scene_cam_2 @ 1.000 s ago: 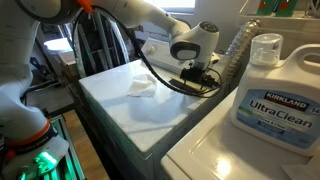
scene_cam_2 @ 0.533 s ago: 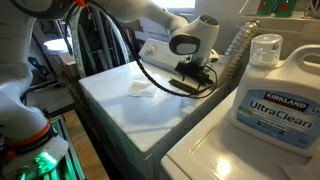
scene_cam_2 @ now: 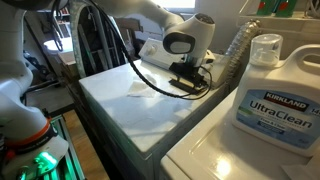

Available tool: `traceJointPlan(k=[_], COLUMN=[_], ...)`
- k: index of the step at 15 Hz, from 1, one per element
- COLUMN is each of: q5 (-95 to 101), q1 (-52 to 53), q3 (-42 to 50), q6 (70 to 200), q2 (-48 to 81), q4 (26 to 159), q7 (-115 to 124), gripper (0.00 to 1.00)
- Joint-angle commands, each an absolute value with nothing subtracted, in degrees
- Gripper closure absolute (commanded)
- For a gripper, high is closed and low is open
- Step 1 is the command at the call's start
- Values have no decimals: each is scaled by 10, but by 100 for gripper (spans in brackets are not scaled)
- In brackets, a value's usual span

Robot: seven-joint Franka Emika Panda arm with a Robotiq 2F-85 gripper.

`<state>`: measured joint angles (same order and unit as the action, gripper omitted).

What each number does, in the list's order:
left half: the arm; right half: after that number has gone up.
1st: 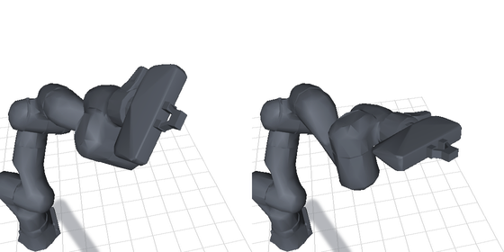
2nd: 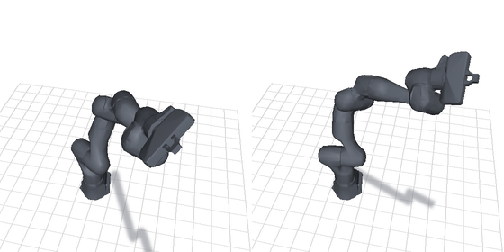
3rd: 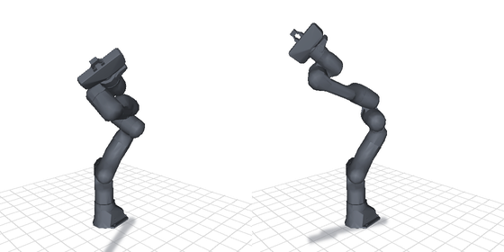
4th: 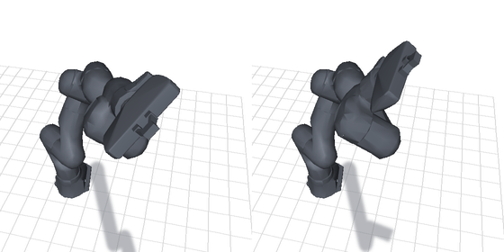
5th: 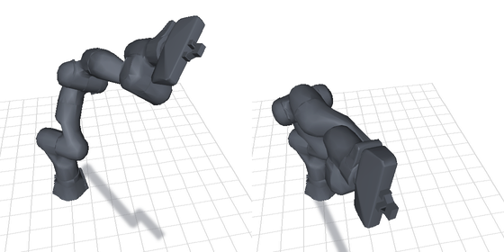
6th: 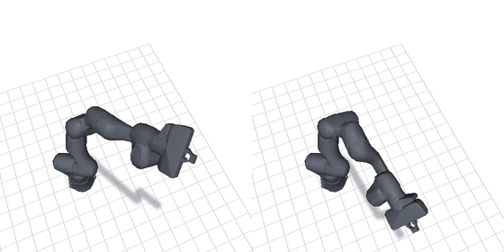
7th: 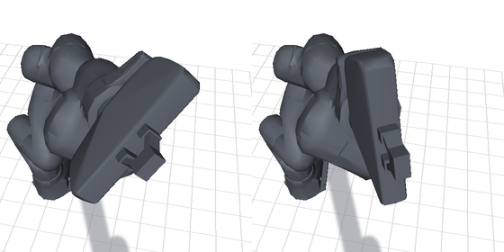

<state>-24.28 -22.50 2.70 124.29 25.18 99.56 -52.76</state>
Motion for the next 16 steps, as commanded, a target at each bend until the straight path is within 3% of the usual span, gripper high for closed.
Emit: traceJointPlan(k=[1,7,16], q5=[-268,-333,-377], q1=[-224,-232,-206], q3=[13,-17,-7], q6=[1317,1416,1456], q2=[239,232,233], q4=[1061,1115,1133], q7=[-587,-650,-627], gripper=[0,0,0])
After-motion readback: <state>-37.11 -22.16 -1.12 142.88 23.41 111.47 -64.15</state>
